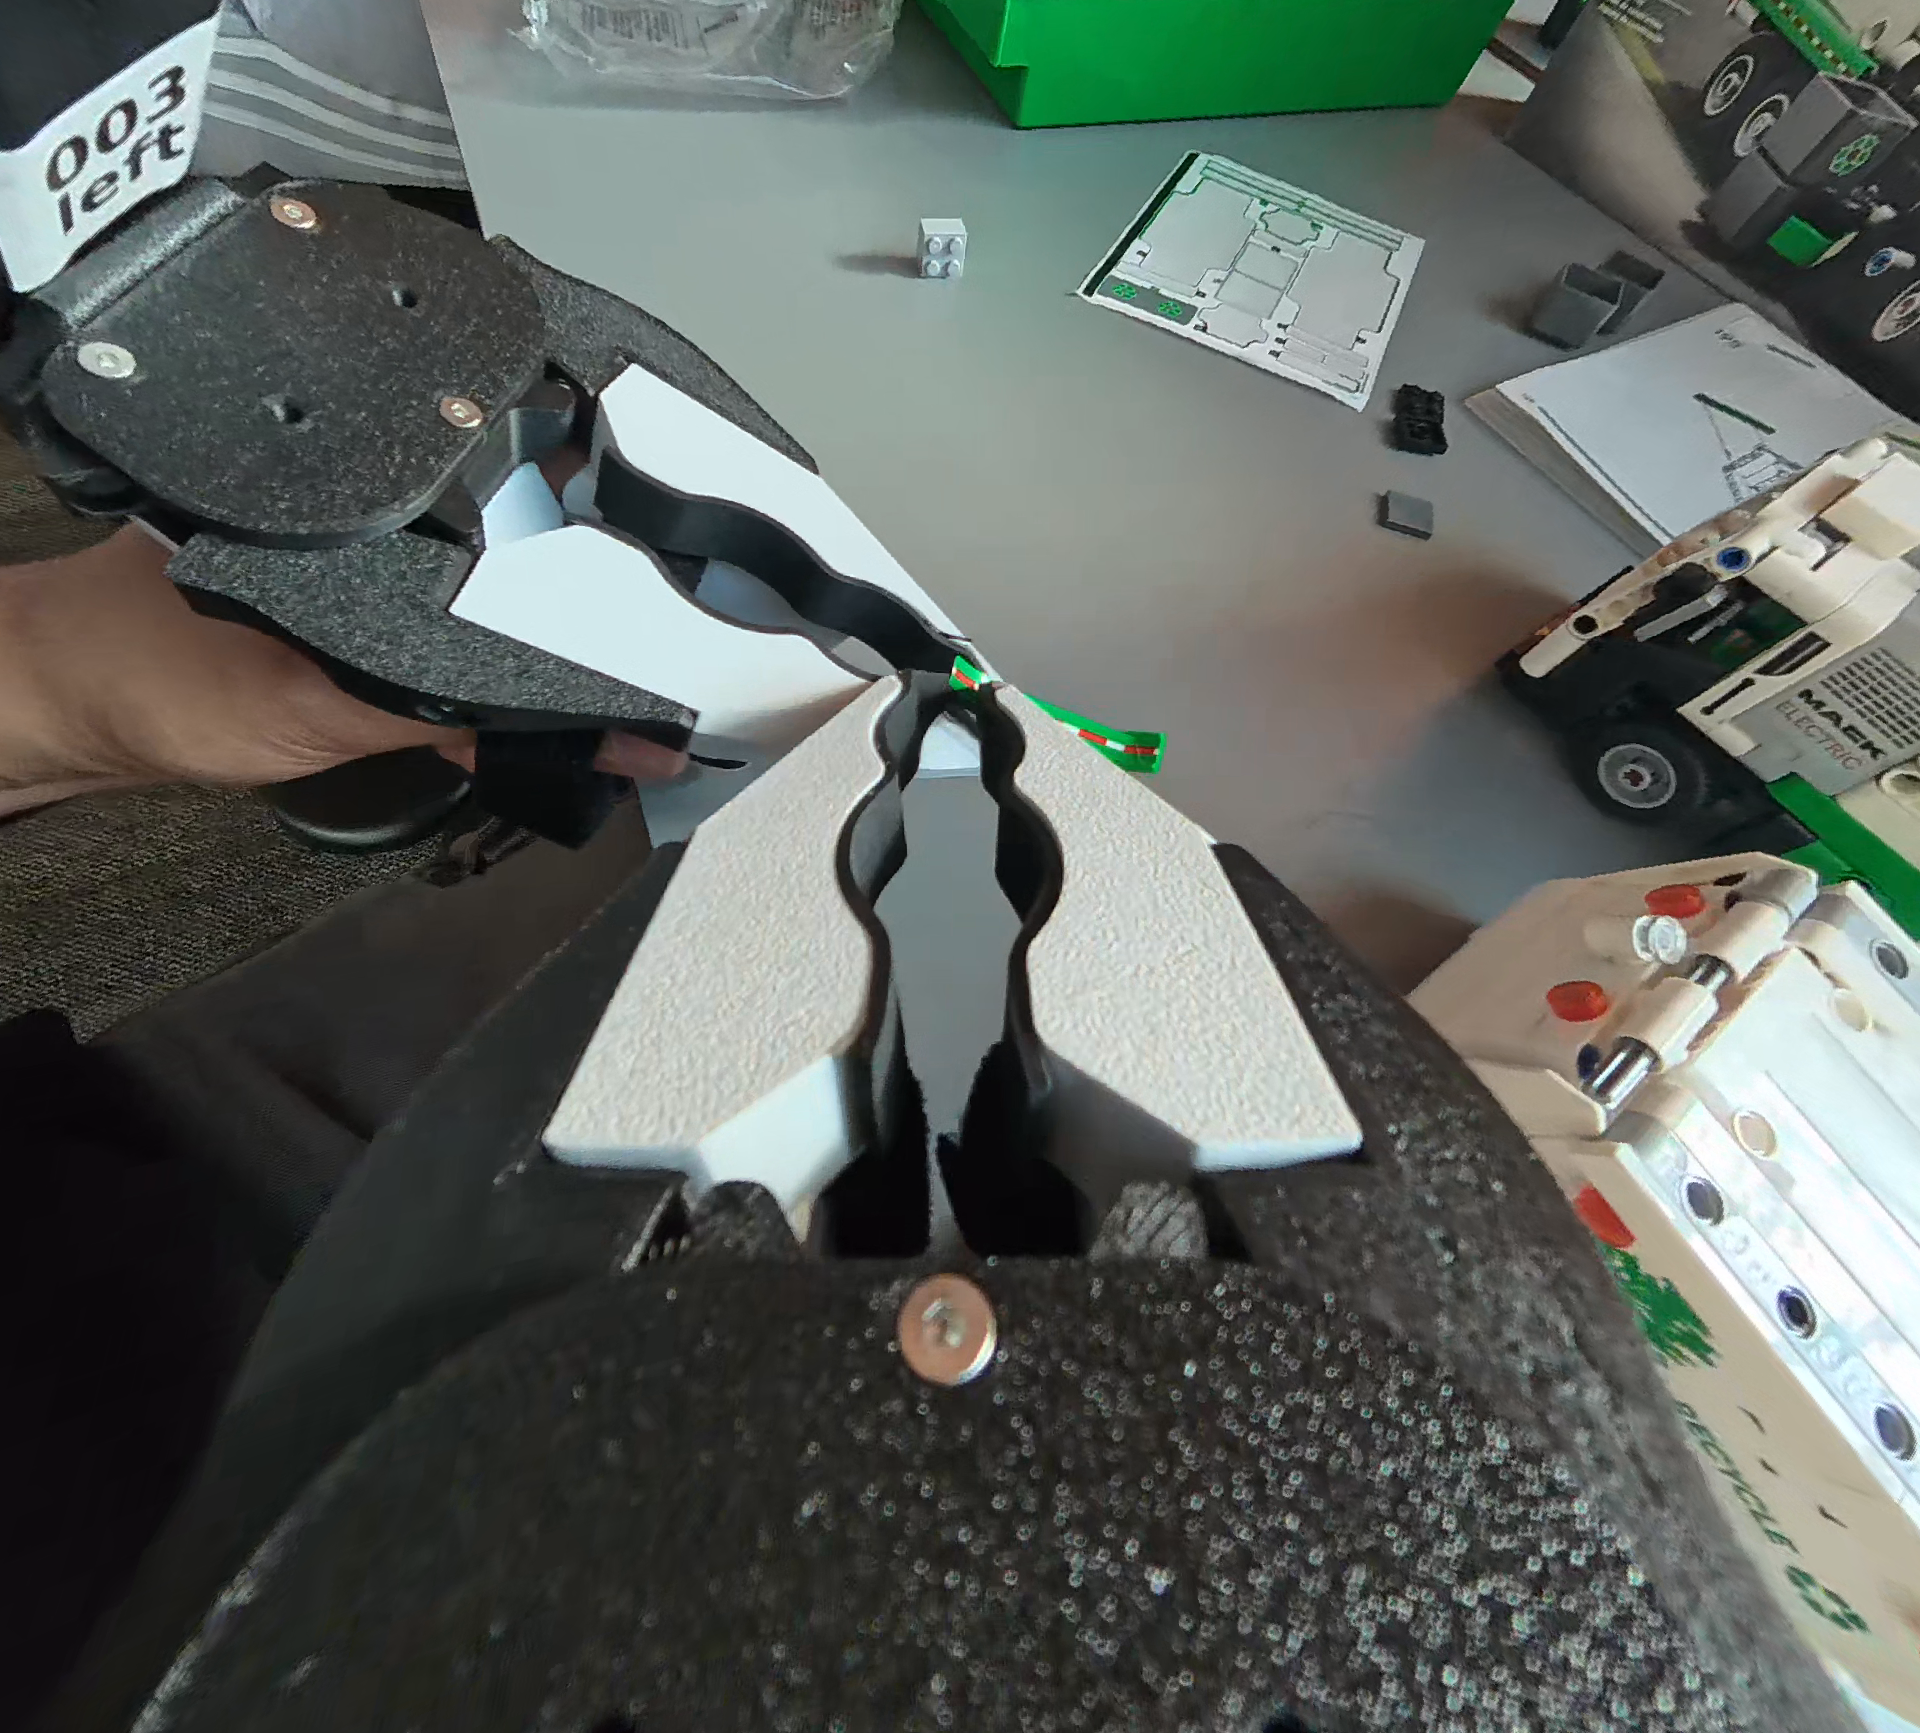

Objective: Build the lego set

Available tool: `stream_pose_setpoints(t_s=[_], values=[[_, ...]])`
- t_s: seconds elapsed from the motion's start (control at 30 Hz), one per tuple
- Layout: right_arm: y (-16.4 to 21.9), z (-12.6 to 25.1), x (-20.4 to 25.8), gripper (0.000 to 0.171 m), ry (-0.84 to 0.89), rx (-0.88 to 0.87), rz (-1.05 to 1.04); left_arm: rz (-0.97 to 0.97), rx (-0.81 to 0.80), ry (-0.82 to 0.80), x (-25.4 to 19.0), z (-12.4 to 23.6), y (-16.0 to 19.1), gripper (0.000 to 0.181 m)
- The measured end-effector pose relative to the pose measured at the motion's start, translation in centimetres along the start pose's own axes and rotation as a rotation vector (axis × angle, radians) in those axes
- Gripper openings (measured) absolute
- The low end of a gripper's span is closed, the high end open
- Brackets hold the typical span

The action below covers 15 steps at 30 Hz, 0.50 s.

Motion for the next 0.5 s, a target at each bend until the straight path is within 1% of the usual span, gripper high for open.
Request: stream_pose_setpoints(t_s=[0.03,0.2,0.5], values=[[-0.02,0.03,0.04,0.010,-0.007,-0.002,-0.005,0.001,-0.001,0.001,0.01,0.01,0.00,0.006],[-0.10,-0.06,0.31,0.010,-0.038,0.006,-0.058,-0.008,0.005,-0.005,-0.02,-0.02,0.03,0.006],[-0.06,-0.16,0.28,0.011,-0.049,0.029,-0.069,-0.024,0.011,-0.019,-0.02,-0.02,0.11,0.006]])
Point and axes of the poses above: each gripper's, where its closed fingertips meet, z back along the fingers, y out of its underside, x = y × z across the jaws, the point moved 4 cm from there along z, back along the fingers, and after that the axes turned 12 degrees about y, right-handed, at the moved point
